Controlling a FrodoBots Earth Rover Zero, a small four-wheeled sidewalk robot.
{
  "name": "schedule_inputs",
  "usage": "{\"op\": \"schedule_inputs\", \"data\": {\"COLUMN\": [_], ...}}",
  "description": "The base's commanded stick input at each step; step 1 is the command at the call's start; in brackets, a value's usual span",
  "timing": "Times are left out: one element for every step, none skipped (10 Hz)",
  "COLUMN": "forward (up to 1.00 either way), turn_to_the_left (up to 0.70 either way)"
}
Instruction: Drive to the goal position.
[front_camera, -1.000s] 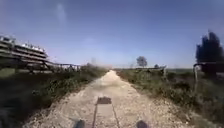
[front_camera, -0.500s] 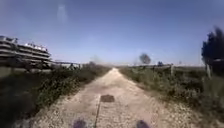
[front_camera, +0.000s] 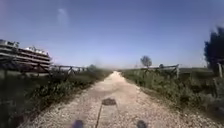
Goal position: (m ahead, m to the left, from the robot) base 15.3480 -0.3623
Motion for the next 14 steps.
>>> {"op": "schedule_inputs", "data": {"forward": [0.70, 0.70, 0.70, 0.70, 0.70, 0.70, 0.70, 0.70, 0.70, 0.70, 0.70, 0.70, 0.70, 0.70], "turn_to_the_left": [0.00, 0.00, 0.00, 0.00, 0.00, 0.00, 0.00, 0.00, 0.00, 0.00, 0.00, 0.00, 0.00, 0.00]}}
